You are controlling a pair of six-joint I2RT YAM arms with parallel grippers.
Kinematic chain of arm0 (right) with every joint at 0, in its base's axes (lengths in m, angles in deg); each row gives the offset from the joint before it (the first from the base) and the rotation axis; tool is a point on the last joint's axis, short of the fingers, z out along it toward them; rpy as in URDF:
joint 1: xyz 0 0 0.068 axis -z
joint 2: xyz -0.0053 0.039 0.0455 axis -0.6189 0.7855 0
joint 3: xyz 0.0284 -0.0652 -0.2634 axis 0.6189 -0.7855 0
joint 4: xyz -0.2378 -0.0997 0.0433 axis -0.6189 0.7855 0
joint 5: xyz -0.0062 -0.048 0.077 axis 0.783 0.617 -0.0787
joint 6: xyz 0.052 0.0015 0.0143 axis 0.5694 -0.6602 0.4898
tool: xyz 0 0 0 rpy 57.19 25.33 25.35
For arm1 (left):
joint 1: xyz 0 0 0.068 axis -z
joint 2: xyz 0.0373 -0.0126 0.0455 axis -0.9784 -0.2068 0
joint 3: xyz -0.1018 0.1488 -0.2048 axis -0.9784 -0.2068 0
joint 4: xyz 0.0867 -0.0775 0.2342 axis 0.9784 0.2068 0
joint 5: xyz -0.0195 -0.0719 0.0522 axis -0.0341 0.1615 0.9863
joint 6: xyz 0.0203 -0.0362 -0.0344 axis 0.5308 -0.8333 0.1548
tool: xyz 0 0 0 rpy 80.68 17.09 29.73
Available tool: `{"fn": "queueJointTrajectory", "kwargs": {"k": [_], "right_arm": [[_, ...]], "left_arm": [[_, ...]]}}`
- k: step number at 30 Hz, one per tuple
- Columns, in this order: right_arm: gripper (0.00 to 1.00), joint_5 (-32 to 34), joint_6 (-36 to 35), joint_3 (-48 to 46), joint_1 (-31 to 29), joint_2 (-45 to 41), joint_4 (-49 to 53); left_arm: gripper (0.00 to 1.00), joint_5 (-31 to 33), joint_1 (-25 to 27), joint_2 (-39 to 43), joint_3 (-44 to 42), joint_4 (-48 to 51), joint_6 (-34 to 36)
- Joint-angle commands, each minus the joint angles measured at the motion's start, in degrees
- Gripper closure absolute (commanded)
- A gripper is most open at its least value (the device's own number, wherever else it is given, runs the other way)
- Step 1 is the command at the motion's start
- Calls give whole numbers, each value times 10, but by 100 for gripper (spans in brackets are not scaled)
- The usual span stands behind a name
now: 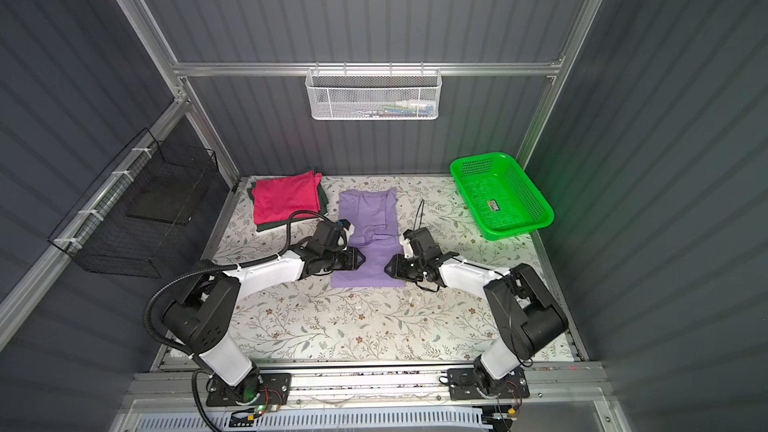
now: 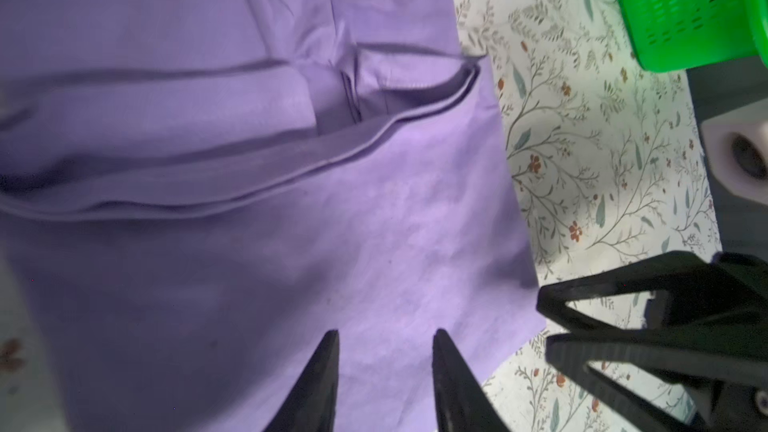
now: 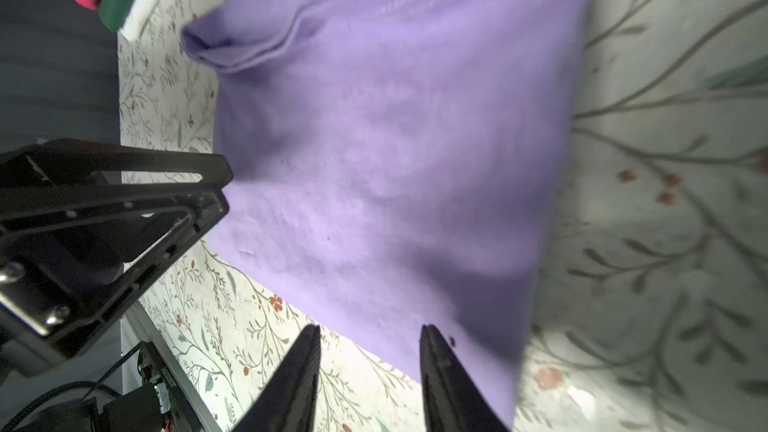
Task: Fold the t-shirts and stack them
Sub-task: 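Carry the held end away from the robot over the strip's middle, then lower the folded end onto the strip and open both grippers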
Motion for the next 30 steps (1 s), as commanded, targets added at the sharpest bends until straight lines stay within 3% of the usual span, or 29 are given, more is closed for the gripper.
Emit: {"fn": "queueJointTrajectory", "kwargs": {"k": [1, 6, 18, 23, 30], "right_arm": [[61, -13, 40, 3, -14, 16, -51], [63, 7, 44, 12, -17, 28, 1], [64, 7, 39, -13, -18, 16, 23], [64, 9, 34, -15, -19, 11, 30], [62, 26, 19, 9, -18, -22, 67]], "left_arm": [[62, -3, -9, -31, 16, -27, -6], [61, 47, -15, -81, 73, -10, 20], [61, 47, -78, -176, 166, -29, 34], [61, 17, -105, -215, 220, -39, 62], [61, -11, -128, -155, 183, -90, 82]]}}
